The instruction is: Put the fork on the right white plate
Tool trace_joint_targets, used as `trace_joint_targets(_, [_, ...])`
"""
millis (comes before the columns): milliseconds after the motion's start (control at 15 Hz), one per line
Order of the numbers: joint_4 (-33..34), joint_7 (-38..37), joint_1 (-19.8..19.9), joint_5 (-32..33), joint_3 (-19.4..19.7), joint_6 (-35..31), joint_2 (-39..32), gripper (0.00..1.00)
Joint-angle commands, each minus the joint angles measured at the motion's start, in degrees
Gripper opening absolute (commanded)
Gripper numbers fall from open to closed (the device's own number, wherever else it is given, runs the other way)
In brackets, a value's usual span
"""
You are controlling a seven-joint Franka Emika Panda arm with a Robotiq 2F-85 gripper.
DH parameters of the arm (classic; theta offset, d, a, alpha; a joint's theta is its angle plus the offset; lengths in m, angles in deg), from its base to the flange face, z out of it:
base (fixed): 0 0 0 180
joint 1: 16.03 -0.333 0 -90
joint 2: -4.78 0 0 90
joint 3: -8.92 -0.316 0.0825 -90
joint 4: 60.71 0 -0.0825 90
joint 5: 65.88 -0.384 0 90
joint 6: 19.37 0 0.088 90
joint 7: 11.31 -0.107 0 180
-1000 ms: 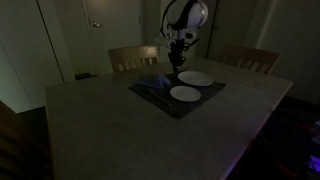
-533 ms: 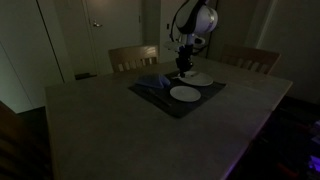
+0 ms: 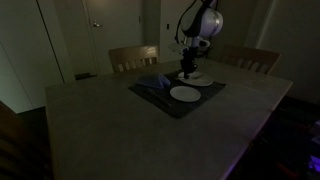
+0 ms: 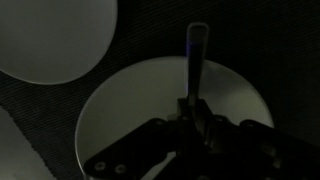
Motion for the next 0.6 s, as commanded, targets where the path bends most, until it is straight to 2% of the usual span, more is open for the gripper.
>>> trace_joint_targets(0, [-1.41, -0.06, 0.2, -0.6, 0.07, -1.04, 1.17, 0.37])
trace_joint_targets(67, [-1.19, -0.26, -0.12, -0.11, 0.37, -0.86, 1.06, 0.38])
trace_joint_targets(200, [-0.61, -0.37, -0.3, 0.29, 0.63, -0.21, 0.98, 0.5])
trace_joint_targets(533, [0.94, -0.41, -0.11, 0.23, 0.64, 1.85, 2.26, 0.86])
